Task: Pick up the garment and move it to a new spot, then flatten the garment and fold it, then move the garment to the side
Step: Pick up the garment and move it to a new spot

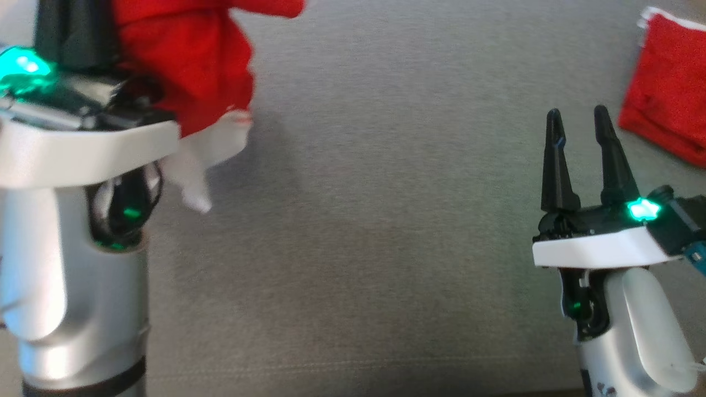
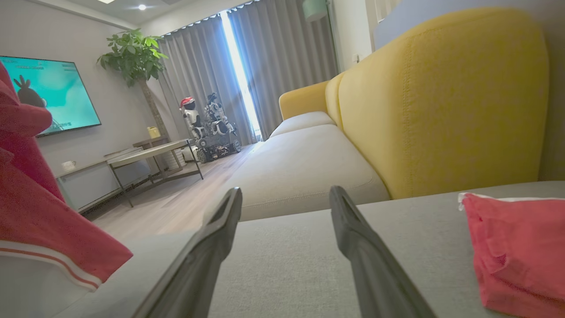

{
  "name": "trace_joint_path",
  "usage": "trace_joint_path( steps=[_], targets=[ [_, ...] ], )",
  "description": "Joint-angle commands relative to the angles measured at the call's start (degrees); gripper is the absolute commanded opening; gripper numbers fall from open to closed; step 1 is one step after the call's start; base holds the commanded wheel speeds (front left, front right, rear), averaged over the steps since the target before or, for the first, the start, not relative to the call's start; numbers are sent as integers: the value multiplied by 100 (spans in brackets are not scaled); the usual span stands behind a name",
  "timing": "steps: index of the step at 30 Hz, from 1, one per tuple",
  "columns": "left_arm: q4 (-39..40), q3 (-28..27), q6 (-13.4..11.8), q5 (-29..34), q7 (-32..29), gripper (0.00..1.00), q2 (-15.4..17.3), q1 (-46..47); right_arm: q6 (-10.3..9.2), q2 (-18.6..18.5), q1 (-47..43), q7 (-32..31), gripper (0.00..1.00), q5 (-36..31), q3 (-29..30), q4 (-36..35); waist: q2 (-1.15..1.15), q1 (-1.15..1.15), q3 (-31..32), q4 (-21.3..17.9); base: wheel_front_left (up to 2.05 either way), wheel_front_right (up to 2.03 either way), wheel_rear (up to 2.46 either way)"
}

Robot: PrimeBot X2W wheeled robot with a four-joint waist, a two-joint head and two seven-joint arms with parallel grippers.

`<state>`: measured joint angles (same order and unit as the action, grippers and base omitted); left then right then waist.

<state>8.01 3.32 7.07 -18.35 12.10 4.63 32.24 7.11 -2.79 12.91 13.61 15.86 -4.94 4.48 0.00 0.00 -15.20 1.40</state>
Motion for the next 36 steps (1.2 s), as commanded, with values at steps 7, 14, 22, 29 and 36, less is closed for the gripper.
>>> trace_joint_path(
  steps=[7,14,22,29,36],
  targets=[
    [-170,494,-16,58,-34,0,-52,649,37,-9,335,119,100,196,-255,-251,0,0,-265,-826,0,0,0],
    [-1280,1244,-140,99,173,0,-156,978,37,-9,385,136,100,383,-361,-409,0,0,-511,-1511,0,0,0],
    [-2081,2676,-385,-408,284,70,-173,1128,37,-9,372,138,100,431,-261,-563,0,0,-604,-1874,0,0,0],
    [-2055,3156,-519,-567,288,100,-174,949,37,-9,320,138,100,415,-211,-548,0,0,-548,-1682,0,0,0],
    [-1901,2731,-591,-426,289,100,-175,774,37,-9,341,139,100,308,-248,-525,0,0,-420,-1297,0,0,0]
  ],
)
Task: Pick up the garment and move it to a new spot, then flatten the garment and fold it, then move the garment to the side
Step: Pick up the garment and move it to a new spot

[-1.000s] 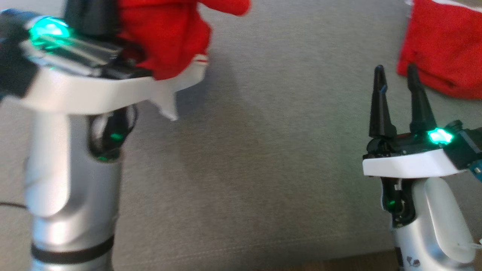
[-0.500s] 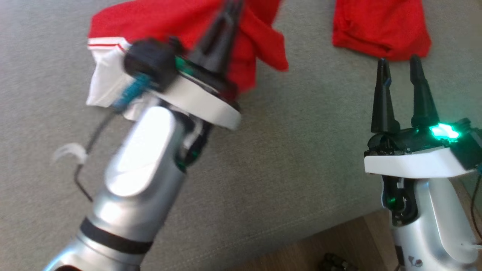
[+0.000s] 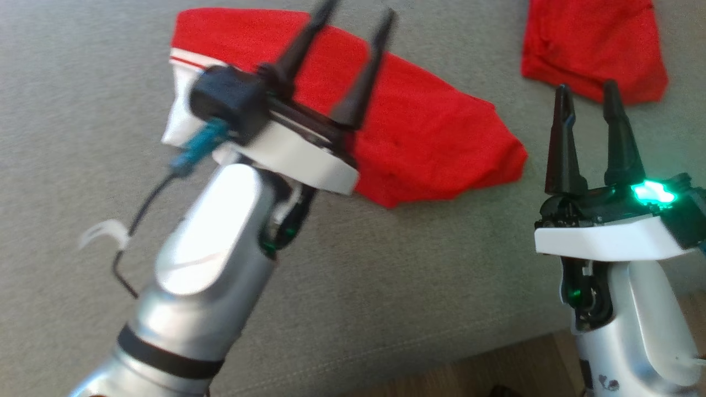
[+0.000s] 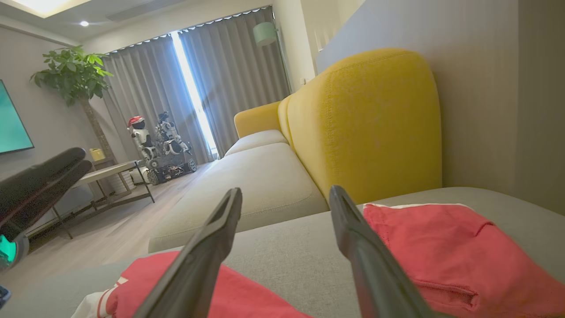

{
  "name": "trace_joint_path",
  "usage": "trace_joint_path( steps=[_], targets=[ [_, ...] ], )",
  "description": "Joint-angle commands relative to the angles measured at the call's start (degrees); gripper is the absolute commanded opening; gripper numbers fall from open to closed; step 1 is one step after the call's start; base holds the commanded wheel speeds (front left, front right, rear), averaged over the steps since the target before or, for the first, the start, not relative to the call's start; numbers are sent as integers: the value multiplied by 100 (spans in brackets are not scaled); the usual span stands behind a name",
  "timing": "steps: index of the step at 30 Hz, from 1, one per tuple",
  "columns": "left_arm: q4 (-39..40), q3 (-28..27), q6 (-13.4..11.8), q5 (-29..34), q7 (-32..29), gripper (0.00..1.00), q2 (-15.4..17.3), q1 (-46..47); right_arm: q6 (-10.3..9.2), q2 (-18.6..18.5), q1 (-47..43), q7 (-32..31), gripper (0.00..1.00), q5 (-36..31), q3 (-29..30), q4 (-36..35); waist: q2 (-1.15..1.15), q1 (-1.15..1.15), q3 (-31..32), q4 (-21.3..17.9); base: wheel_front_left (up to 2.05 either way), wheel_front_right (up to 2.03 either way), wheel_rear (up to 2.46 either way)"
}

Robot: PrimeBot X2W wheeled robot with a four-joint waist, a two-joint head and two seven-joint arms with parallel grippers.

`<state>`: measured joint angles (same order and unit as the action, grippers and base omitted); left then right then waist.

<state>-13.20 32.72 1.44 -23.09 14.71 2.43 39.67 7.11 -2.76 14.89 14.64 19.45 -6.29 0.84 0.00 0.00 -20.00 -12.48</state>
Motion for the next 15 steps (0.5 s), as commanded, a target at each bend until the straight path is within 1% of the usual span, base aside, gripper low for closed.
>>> trace_joint_path(
  steps=[1,4,5,7,12,14,15],
  targets=[
    [268,-355,-45,78,28,100,45,-27,37,-11,140,35,100,-78,-122,-151,0,0,94,150,0,0,0],
    [422,-807,-38,247,29,100,80,-251,37,-11,114,35,100,-187,-134,-109,0,0,199,337,0,0,0],
    [422,-807,-38,247,29,100,80,-251,37,-11,114,35,100,-187,-134,-109,0,0,199,337,0,0,0],
    [547,-1092,-11,402,29,100,149,-464,37,-11,92,36,100,-268,-135,-68,0,0,286,471,0,0,0],
    [742,-1648,161,673,29,100,285,-1195,37,-11,-27,36,100,-479,-112,49,0,0,539,849,0,0,0],
    [787,-1854,208,717,29,100,276,-1512,37,-11,-108,35,100,-568,-66,130,0,0,656,1009,0,0,0],
    [810,-2036,237,748,29,100,239,-1800,37,-11,-193,28,100,-628,-3,224,0,0,761,1179,0,0,0]
  ],
)
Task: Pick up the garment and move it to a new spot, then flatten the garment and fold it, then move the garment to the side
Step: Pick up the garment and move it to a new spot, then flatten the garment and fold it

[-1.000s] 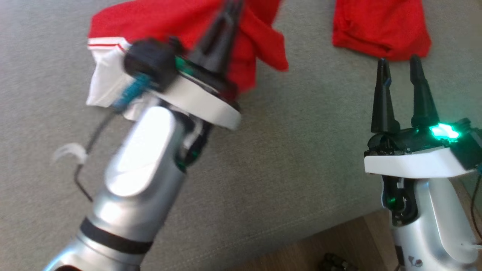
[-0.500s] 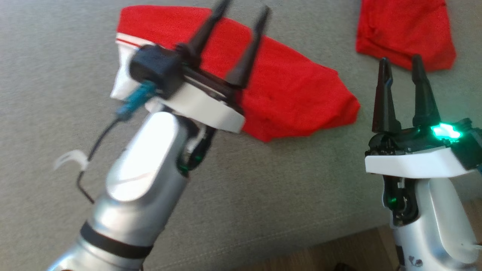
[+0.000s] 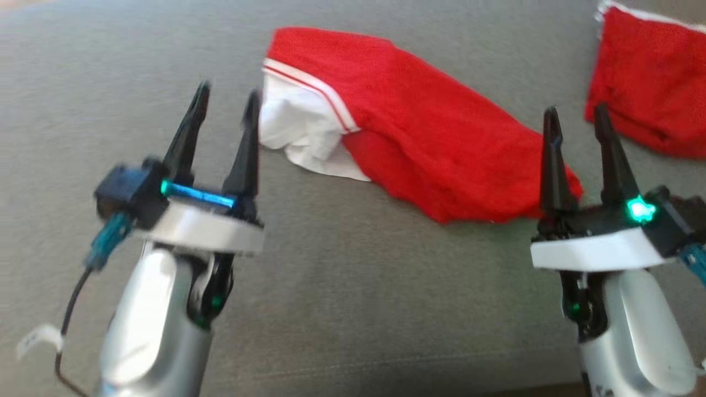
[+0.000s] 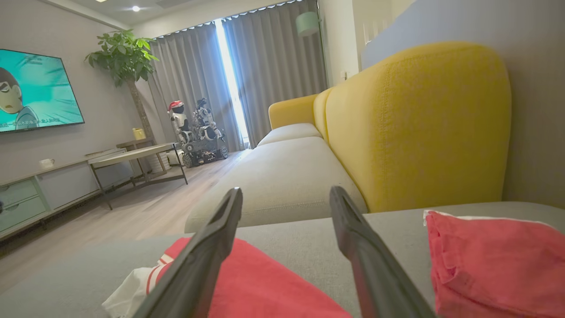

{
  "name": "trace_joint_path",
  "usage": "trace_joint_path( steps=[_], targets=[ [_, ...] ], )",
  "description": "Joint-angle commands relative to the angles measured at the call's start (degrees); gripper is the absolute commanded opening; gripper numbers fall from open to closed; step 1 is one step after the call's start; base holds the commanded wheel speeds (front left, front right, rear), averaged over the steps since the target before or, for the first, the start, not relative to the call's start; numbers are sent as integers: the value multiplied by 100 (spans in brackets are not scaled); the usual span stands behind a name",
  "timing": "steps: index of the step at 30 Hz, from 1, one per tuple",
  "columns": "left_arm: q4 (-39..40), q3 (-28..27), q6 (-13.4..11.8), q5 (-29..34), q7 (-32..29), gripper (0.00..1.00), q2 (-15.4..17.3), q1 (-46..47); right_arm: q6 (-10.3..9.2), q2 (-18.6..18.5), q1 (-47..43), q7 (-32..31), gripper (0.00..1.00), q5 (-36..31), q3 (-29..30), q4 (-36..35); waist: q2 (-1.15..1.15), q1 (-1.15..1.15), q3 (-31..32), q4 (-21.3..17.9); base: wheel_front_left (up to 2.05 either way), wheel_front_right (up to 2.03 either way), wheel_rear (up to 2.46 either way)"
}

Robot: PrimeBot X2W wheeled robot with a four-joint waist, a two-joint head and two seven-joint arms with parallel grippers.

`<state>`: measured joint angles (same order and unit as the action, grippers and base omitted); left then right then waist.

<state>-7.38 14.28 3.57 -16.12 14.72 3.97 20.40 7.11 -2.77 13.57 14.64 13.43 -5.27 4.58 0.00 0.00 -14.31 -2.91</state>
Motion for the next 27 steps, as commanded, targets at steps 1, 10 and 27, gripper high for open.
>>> trace_joint_path(
  steps=[1,10,27],
  targets=[
    [241,-270,38,73,28,100,62,7,37,-10,-102,20,100,-43,-76,-106,0,0,237,305,0,0,0],
    [412,-684,17,108,28,100,-101,-971,37,-10,-377,-77,100,-289,-67,180,0,0,597,741,0,0,0],
    [747,-477,-276,-280,28,100,-109,-1133,37,-10,-220,-301,100,-648,-587,296,0,0,462,956,0,0,0]
  ],
)
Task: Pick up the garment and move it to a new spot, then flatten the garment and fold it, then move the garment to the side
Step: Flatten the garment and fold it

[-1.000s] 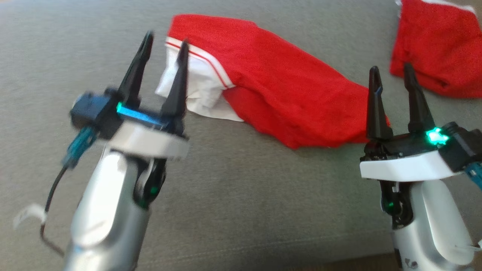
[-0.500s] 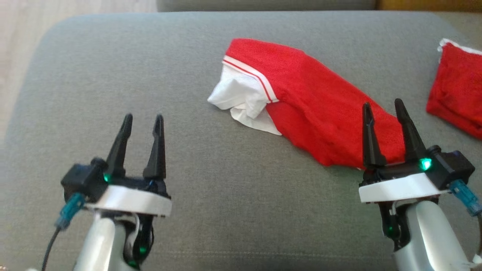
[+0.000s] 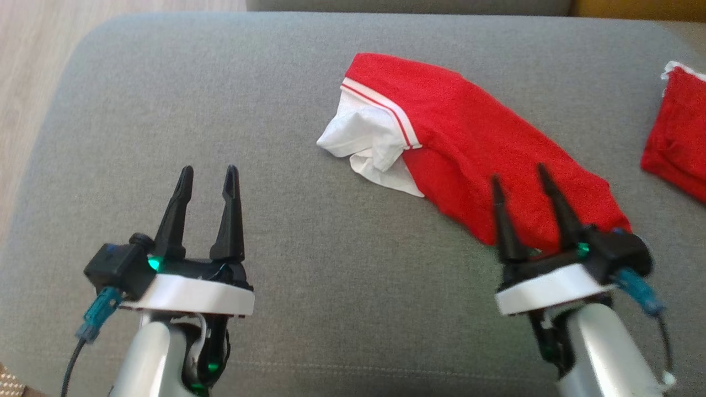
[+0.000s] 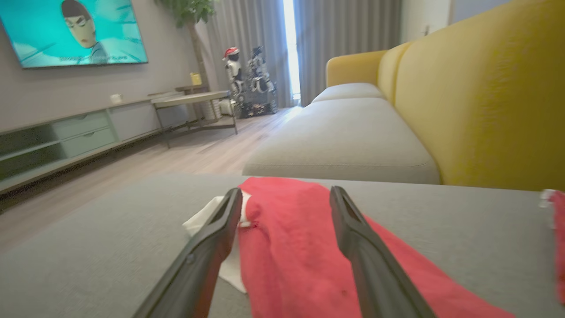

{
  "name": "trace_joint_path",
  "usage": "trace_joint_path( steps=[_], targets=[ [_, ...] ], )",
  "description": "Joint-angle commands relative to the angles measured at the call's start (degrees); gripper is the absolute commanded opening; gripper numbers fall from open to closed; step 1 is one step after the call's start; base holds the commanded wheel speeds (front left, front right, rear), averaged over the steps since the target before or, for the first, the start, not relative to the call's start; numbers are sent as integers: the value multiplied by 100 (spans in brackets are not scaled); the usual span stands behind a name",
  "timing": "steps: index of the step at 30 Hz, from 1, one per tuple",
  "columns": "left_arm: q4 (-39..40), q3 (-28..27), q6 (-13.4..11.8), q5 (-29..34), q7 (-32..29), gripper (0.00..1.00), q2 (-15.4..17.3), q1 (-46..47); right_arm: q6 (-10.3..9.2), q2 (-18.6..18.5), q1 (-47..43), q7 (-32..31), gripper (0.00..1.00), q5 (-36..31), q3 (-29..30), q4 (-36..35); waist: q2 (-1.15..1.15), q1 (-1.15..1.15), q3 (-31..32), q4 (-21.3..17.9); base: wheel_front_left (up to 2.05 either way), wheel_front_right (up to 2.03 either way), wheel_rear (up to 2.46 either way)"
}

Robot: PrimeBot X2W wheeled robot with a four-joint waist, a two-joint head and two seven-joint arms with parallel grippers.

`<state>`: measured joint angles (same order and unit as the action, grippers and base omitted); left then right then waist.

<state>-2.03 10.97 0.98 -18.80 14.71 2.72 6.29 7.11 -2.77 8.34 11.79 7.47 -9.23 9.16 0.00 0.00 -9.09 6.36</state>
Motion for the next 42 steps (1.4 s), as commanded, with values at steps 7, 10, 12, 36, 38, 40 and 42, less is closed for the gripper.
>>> trace_joint_path(
  steps=[7,10,12,36,38,40,42],
  targets=[
    [223,-15,-54,-133,29,100,16,412,37,-11,833,-199,100,-406,-701,193,0,0,-331,235,0,0,0],
    [209,56,-76,-187,29,100,16,472,37,-99,1147,-263,100,-554,-964,500,0,0,-456,361,0,0,0],
    [208,108,-96,-230,29,100,16,523,37,-209,1371,-292,100,-641,-1126,707,0,0,-536,465,0,0,0],
    [208,398,-228,-939,29,100,16,756,37,-629,2782,-311,100,-1723,-1141,2673,0,0,-1037,1045,0,0,0],
    [204,380,-240,-1055,29,100,16,778,37,-597,2851,-272,33,-1689,-1136,2771,0,0,-1063,1046,0,0,0],
    [185,389,-229,-1045,29,100,16,800,37,-575,2909,-207,0,-1636,-1155,2834,0,0,-1065,1042,0,0,0],
    [165,403,-226,-1022,29,100,16,814,37,-549,2960,-117,0,-1559,-1177,2846,0,0,-1051,1029,0,0,0]
  ],
)
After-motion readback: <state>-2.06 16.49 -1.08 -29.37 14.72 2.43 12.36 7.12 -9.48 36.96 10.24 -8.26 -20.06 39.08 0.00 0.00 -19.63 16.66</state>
